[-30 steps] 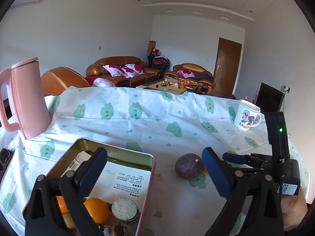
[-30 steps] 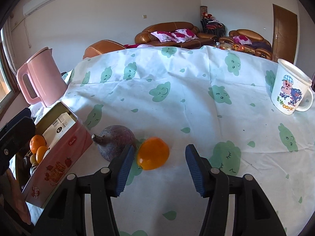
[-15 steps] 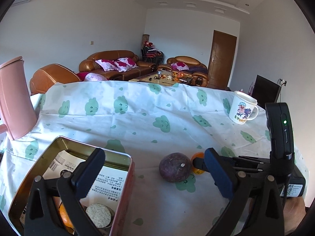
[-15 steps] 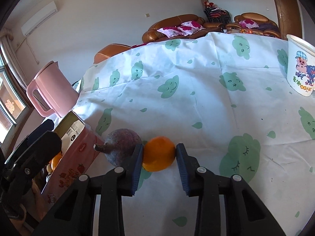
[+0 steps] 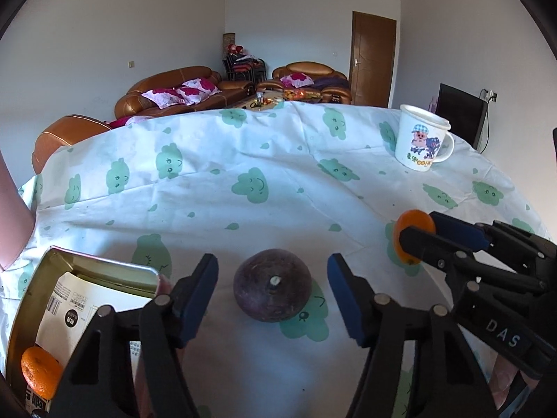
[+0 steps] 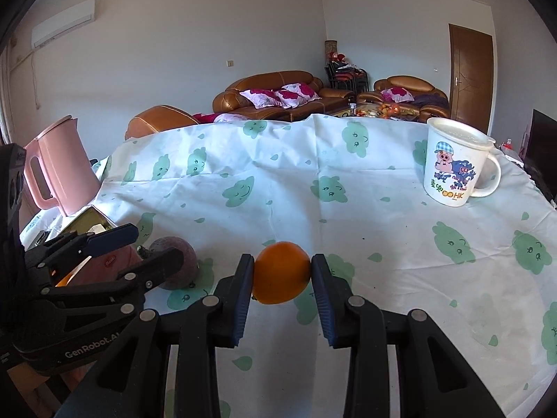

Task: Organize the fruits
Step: 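Lift the purple fruit and orange and carry them over the tin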

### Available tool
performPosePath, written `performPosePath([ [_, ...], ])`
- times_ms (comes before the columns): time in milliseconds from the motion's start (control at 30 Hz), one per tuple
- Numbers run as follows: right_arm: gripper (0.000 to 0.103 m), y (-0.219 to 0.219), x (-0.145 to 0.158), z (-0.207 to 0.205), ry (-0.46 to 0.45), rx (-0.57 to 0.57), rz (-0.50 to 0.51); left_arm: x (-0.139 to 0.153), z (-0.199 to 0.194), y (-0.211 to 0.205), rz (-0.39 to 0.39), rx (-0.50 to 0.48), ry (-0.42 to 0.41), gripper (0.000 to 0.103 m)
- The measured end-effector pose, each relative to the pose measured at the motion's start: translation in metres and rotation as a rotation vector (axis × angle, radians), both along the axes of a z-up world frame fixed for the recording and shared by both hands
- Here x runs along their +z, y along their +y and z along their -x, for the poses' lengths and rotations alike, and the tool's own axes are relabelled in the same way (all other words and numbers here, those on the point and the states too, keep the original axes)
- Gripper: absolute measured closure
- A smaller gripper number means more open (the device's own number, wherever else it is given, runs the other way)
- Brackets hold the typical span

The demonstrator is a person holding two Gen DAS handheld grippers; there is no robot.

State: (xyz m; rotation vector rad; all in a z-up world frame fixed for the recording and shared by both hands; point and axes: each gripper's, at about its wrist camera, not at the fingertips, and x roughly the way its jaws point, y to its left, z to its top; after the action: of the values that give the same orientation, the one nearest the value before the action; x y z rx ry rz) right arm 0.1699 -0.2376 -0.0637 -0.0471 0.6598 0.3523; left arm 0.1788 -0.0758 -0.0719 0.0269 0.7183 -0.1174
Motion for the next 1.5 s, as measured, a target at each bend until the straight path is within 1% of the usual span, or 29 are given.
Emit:
performPosePath([
  [33,0.067,0.001,0.0,0.001,-0.003,0.001,0.007,-0.004,-0.005,-0.002,-0.002,-0.013,0.03,0.043],
  [67,0.067,0.002,0.0,0.001,-0.004,0.003,0.012,-0.006,-0.008,-0.004,-0.017,-0.004,0.044,0.043],
  [167,0.067,0.003,-0.001,0.0,0.0,0.005,0.013,-0.005,-0.011,-0.002,-0.014,0.011,0.051,0.045],
  [233,0.067,0.002,0.0,0.001,-0.003,0.007,0.004,-0.005,-0.011,-0.001,-0.017,0.022,0.048,0.05],
  [367,0.067,0.002,0.002,0.005,-0.025,0.005,0.008,-0.005,-0.011,0.0,-0.014,0.021,0.049,0.05],
  [500,0.067,0.002,0.005,0.011,-0.054,0.002,0.006,-0.004,-0.01,0.002,0.017,0.004,0.036,0.05],
  [667,0.067,0.001,0.009,0.016,-0.081,0.005,-0.003,0.004,0.0,0.006,0.06,-0.02,-0.031,0.05],
  [900,0.067,-0.001,0.012,0.021,-0.111,0.015,-0.02,0.015,0.014,0.004,0.041,-0.022,-0.131,0.05],
  [1233,0.067,-0.004,0.016,0.029,-0.154,0.023,-0.043,0.02,0.025,0.003,0.021,-0.007,-0.191,0.05],
  [1500,0.067,-0.006,0.018,0.032,-0.183,0.028,-0.052,0.024,0.034,0.003,0.022,-0.005,-0.238,0.05],
])
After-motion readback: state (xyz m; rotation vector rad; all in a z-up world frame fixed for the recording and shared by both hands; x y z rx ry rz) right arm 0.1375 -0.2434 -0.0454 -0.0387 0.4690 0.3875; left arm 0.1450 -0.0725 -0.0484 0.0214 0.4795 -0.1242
